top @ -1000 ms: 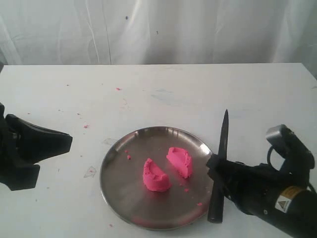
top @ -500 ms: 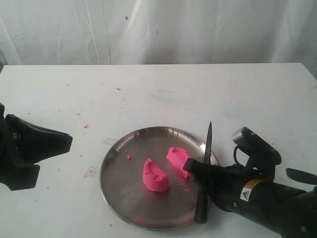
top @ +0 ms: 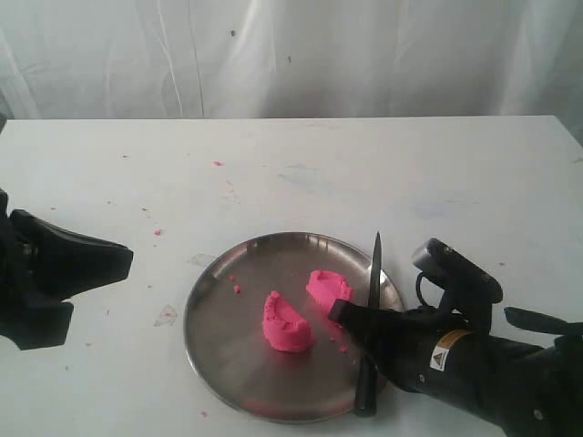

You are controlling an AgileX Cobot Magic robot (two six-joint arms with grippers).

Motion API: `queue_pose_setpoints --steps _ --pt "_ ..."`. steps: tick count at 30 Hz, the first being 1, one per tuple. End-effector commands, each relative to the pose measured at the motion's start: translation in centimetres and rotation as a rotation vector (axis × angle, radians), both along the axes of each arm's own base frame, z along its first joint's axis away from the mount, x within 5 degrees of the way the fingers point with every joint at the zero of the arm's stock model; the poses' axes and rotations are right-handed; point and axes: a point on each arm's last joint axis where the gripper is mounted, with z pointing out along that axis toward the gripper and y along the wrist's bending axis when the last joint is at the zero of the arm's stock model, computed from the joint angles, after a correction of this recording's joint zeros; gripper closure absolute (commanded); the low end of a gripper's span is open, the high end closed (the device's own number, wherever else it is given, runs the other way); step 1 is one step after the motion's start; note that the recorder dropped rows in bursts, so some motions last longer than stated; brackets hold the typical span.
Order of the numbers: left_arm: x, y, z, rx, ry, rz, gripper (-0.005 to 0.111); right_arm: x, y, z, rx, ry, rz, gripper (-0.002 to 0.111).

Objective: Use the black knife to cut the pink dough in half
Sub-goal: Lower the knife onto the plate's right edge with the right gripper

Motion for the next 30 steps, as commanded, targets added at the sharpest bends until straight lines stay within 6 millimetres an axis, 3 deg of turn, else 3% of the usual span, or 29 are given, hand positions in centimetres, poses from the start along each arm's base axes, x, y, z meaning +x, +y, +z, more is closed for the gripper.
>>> queue_pose_setpoints --steps 1,12,25,30 --pt "-0.2 0.0 -0.1 -0.013 0.010 -0.004 0.107 0.1 0.0 0.1 -0.002 -0.015 0.007 0.108" --pt "-0.2 0.0 -0.1 -0.013 0.010 -0.004 0.107 1.2 1.0 -0.5 -0.013 -0.008 0.013 0.108" --pt "-0.2 0.0 -0.1 -0.013 0.010 -0.004 0.107 1.0 1.0 -0.9 -0.031 0.028 0.019 0.108" --pt "-0.2 0.0 -0.1 -0.013 0.010 -0.004 0.107 0.9 0.9 -1.0 -0.039 0.044 0.021 0.098"
